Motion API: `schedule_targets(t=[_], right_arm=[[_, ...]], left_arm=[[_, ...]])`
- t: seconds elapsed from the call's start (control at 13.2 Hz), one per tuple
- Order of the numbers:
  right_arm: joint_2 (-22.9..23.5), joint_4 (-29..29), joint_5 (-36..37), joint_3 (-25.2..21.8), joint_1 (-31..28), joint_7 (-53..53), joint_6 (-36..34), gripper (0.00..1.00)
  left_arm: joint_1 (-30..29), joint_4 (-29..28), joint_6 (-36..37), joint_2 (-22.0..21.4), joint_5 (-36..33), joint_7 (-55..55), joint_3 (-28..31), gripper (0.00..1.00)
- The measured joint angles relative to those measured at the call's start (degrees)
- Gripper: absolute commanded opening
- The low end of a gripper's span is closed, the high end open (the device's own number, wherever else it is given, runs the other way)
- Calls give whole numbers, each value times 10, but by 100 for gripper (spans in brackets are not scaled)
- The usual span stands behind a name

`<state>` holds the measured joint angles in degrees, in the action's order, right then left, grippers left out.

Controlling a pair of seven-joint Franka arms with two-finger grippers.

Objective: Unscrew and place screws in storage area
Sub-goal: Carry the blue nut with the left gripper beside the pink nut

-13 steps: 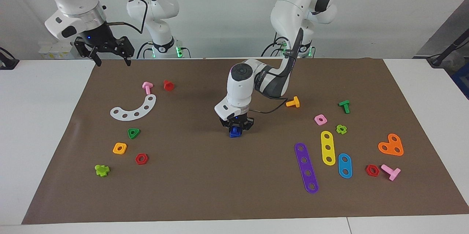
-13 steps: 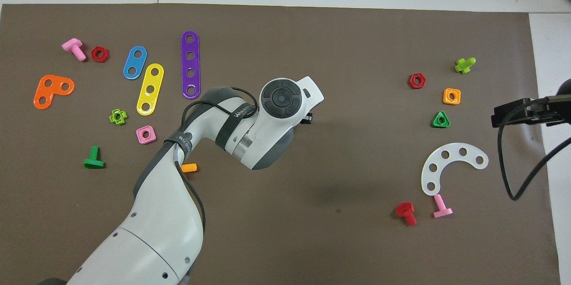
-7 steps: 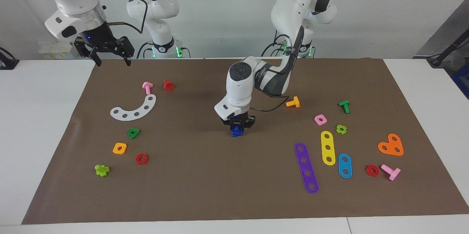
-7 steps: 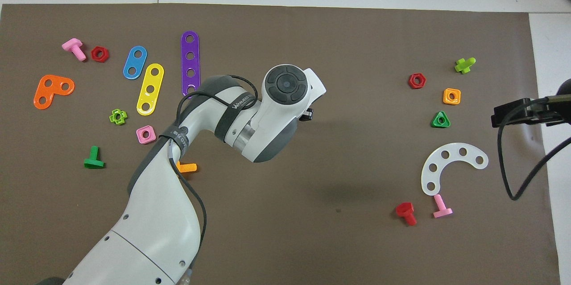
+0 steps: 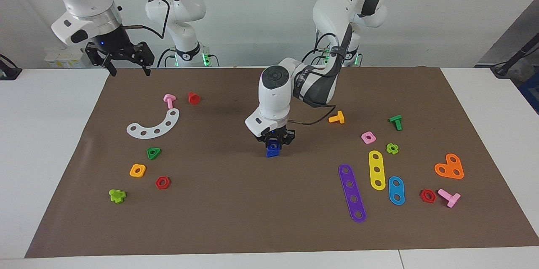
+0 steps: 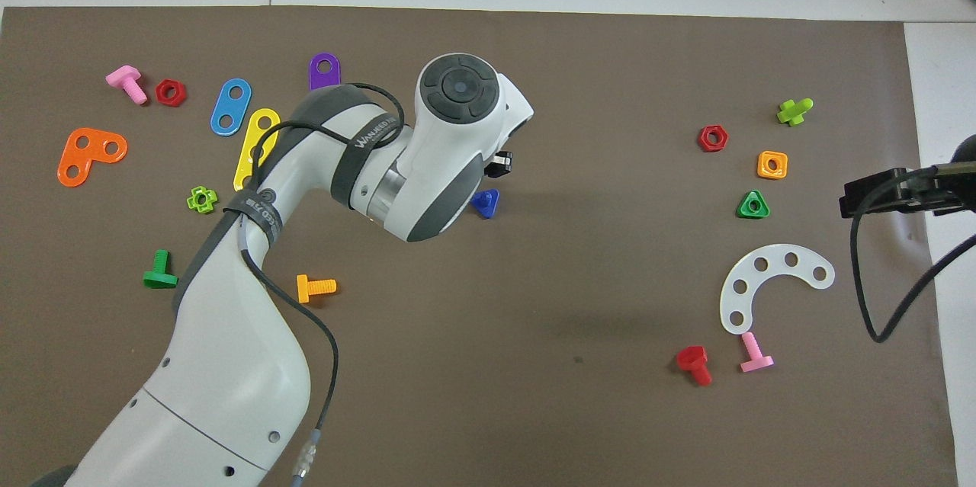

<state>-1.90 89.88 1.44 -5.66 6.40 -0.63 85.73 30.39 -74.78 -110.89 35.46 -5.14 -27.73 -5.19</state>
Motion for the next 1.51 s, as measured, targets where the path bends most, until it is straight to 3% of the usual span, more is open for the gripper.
schedule_targets(t=[0.23, 0.45, 0.61, 0.91, 0.98, 1.36, 1.51], right_arm=[[0, 0, 0, 0, 0, 0, 0, 100], [0, 0, 0, 0, 0, 0, 0, 100], [0, 0, 0, 0, 0, 0, 0, 100], [0, 0, 0, 0, 0, 0, 0, 100], [0, 0, 0, 0, 0, 0, 0, 100], [0, 0, 0, 0, 0, 0, 0, 100], [0, 0, 0, 0, 0, 0, 0, 100]], left_arm=[[-59, -2, 8, 0, 2, 52, 0, 38], [-111, -41, 11, -12, 4, 137, 0, 34], [-140, -91, 2, -33, 9, 189, -1, 34], [-182, -236, -94, -100, 10, 255, -2, 36], [-188, -267, -112, -116, 10, 262, -2, 39], [-191, -347, -171, -148, 11, 266, -5, 100], [-191, -353, -177, -151, 11, 267, -5, 100]])
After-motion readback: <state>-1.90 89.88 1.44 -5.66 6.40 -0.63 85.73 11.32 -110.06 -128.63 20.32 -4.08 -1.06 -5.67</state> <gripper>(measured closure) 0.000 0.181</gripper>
